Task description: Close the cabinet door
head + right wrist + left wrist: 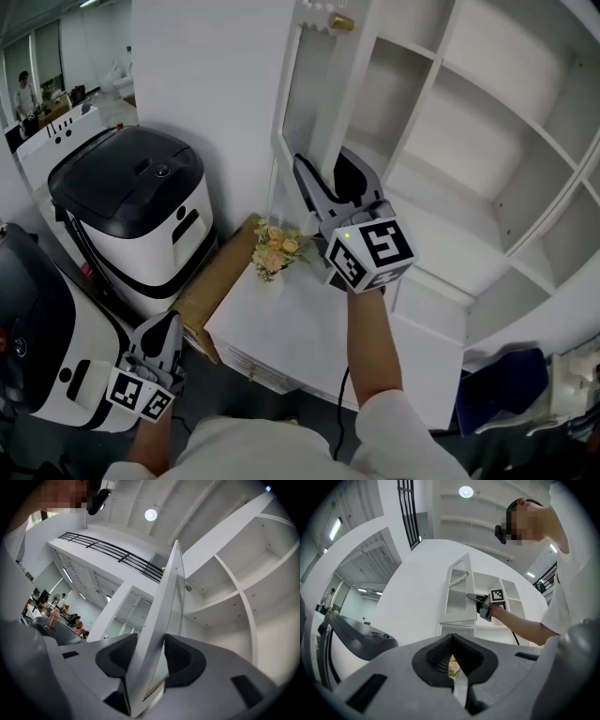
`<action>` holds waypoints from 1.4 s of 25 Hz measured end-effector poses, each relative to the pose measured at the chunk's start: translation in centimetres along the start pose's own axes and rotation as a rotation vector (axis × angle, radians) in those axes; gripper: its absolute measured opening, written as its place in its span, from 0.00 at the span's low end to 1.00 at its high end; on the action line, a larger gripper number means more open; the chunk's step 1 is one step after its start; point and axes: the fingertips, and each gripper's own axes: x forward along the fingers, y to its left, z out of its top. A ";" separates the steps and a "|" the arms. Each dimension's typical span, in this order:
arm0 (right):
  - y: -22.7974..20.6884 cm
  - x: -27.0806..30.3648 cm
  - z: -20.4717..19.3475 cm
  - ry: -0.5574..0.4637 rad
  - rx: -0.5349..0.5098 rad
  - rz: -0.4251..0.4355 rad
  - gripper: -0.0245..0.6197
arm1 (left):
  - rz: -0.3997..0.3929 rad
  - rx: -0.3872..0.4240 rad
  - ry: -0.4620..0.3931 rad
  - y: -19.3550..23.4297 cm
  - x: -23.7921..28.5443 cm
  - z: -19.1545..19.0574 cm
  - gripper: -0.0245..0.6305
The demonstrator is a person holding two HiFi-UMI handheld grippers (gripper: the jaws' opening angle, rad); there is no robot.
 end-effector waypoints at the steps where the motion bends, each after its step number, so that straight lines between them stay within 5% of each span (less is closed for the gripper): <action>1: -0.8 -0.4 -0.1 0.003 0.003 -0.018 0.30 | -0.006 0.000 0.001 -0.3 0.3 -0.1 0.04; 6: -5.7 -2.0 -1.3 0.017 0.015 -0.140 0.17 | -0.028 0.001 0.008 -1.7 1.6 -0.5 0.04; 35: -14.0 -4.5 -3.7 0.025 -0.005 -0.173 0.29 | -0.013 0.019 0.027 -2.6 5.5 -1.4 0.04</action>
